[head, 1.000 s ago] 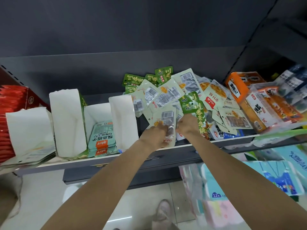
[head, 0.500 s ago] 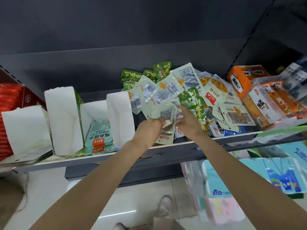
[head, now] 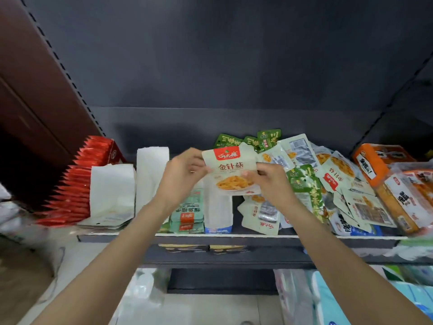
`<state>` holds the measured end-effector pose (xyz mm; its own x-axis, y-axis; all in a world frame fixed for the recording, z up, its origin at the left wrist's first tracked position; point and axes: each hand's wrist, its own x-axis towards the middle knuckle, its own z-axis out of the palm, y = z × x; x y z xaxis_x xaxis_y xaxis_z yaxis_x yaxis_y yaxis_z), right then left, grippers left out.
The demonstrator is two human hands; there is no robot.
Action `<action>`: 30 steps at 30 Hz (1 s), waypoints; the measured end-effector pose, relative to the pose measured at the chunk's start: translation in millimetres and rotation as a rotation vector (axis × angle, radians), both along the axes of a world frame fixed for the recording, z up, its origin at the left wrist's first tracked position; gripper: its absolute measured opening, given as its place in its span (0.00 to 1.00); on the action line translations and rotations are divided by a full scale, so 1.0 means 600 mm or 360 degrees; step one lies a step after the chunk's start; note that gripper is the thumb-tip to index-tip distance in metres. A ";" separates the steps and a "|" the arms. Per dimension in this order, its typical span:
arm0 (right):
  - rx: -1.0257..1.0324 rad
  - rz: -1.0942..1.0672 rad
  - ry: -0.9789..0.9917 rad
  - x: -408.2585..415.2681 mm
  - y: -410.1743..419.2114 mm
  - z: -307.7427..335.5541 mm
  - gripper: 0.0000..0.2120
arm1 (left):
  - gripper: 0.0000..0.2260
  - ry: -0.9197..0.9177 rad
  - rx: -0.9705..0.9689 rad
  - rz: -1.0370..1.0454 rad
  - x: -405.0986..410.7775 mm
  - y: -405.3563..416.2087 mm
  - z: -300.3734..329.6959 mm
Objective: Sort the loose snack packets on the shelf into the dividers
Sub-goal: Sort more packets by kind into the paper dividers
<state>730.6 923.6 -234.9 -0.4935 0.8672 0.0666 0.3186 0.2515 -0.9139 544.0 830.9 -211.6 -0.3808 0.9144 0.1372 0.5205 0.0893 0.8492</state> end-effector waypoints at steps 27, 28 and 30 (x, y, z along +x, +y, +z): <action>0.0202 0.0359 -0.0563 -0.385 -0.255 -0.040 0.11 | 0.07 0.1043 -0.0476 -0.0213 -0.371 -0.255 -0.058; 0.0214 0.0406 -0.0616 -0.384 -0.255 -0.040 0.11 | 0.08 0.1083 -0.0571 -0.0275 -0.371 -0.254 -0.060; 0.0212 0.0522 -0.0747 -0.383 -0.254 -0.045 0.11 | 0.09 0.1210 -0.0739 -0.0408 -0.362 -0.255 -0.060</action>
